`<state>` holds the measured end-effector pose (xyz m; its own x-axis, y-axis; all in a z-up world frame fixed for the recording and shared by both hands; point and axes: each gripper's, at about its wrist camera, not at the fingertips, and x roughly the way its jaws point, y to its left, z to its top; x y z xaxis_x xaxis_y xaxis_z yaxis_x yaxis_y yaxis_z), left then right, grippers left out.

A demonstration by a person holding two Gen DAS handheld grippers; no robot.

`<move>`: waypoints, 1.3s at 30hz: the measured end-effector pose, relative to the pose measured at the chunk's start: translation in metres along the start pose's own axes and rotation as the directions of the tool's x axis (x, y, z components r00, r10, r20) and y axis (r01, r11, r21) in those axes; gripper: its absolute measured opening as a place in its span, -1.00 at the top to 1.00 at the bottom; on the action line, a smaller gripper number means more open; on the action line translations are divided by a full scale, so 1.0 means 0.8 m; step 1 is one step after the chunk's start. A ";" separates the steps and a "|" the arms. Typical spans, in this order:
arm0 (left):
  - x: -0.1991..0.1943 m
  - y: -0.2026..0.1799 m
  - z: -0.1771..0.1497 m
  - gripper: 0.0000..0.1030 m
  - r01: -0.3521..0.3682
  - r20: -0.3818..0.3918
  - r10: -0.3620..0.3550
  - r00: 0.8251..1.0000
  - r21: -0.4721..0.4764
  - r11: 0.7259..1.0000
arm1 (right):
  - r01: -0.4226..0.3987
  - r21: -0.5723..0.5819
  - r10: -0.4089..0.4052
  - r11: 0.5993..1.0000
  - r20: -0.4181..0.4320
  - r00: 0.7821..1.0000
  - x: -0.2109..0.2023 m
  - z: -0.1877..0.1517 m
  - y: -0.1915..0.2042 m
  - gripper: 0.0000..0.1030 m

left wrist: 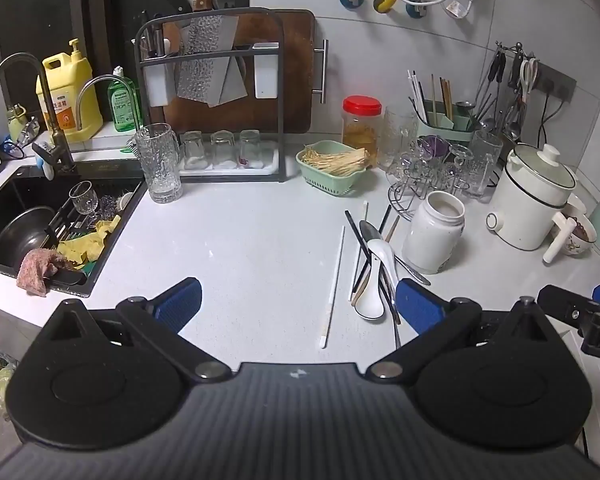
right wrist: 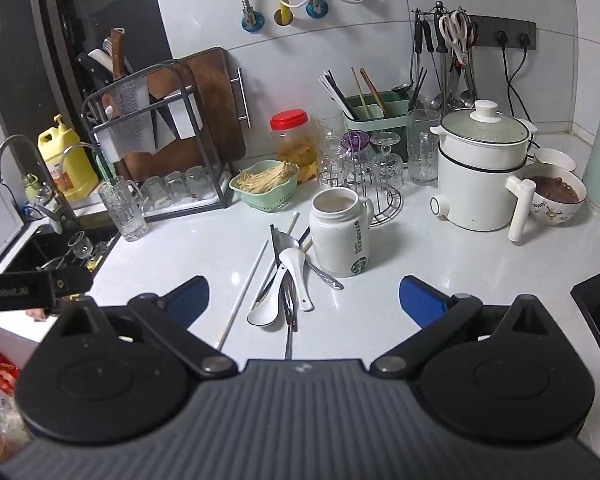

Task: Organize utensils
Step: 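Move both tools toward the white mug and the utensil pile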

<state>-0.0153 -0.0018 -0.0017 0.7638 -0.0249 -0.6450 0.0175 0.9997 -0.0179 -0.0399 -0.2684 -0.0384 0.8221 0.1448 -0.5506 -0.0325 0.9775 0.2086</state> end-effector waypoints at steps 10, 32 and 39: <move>-0.004 -0.008 -0.002 -1.00 0.028 -0.012 -0.028 1.000 0.006 1.000 | -0.030 0.029 0.030 0.999 0.017 0.999 -0.012 -0.006 -0.004 -1.00; 0.001 -0.026 0.001 -1.00 0.055 -0.050 -0.054 0.997 0.026 0.998 | -0.008 0.042 0.007 0.999 0.036 0.999 -0.021 -0.013 -0.013 -0.97; 0.002 -0.028 0.002 -1.00 0.059 -0.051 -0.057 0.997 0.030 0.998 | -0.002 0.046 0.000 0.999 0.039 0.999 -0.021 -0.014 -0.014 -0.97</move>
<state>-0.0139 -0.0243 -0.0010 0.7277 -0.0820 -0.6810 0.0816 0.9961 -0.0327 -0.0594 -0.2803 -0.0406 0.8434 0.1387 -0.5190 -0.0080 0.9692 0.2461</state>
